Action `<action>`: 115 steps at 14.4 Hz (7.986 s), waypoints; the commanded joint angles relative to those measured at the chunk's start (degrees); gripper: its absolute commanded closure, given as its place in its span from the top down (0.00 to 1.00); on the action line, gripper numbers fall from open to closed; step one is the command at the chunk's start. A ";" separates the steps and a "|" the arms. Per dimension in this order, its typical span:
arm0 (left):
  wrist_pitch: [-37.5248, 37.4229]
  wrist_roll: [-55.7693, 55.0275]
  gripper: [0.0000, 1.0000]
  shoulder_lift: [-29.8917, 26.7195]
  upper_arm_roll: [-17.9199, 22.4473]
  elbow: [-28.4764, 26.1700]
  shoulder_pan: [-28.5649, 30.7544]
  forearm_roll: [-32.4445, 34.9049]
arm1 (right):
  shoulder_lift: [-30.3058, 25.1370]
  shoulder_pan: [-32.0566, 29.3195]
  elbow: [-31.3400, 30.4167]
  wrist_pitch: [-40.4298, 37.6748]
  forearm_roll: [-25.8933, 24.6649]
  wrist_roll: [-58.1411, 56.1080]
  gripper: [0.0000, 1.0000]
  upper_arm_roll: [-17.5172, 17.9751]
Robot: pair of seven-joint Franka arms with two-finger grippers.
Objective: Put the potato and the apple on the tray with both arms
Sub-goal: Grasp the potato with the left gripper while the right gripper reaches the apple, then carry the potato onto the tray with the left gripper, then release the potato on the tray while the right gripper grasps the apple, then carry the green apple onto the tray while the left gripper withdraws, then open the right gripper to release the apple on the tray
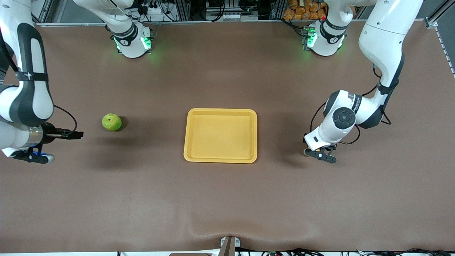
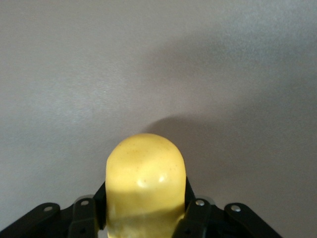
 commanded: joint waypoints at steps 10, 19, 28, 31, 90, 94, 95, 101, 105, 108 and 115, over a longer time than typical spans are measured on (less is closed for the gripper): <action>-36.38 -3.35 0.00 -3.26 -3.40 20.44 -1.96 -5.43 | -1.50 1.12 -13.13 9.24 3.87 10.57 1.00 0.85; -37.44 -35.41 0.00 -1.34 -15.97 23.68 -6.15 -5.71 | -4.66 2.45 -23.40 17.40 3.78 12.80 1.00 0.85; -27.42 -58.37 0.00 9.46 -15.18 25.10 -22.16 5.08 | -5.19 4.99 -31.75 28.46 3.79 17.01 1.00 0.94; -27.42 -58.64 0.00 12.63 -14.83 25.10 -23.40 10.53 | -5.10 5.70 -32.82 29.98 3.78 17.28 1.00 0.94; -60.27 4.36 1.00 -31.13 8.81 25.72 0.77 -15.56 | 13.70 28.29 2.61 23.11 8.53 79.25 0.00 12.36; -61.79 9.21 1.00 -31.75 9.08 25.72 0.59 -13.29 | 14.49 29.17 0.23 27.78 8.27 79.25 0.00 12.36; -61.43 8.51 1.00 -31.57 8.90 25.46 0.07 -11.01 | 14.58 29.26 0.23 27.78 8.18 79.25 0.00 12.36; -55.90 8.24 1.00 -30.60 7.93 25.81 -0.11 -9.40 | 14.67 28.47 -0.12 27.35 7.92 79.33 1.00 12.36; -55.45 8.24 1.00 -30.25 8.02 25.54 0.15 -10.28 | 14.23 27.68 2.68 23.67 7.92 79.07 1.00 12.28; -55.45 8.24 1.00 -29.64 8.02 25.72 0.59 -10.28 | 14.14 26.10 7.68 16.47 7.57 78.89 1.00 12.27; -55.54 8.33 1.00 -29.63 8.02 25.63 0.42 -10.28 | 13.79 21.97 17.18 4.61 6.33 78.81 1.00 11.84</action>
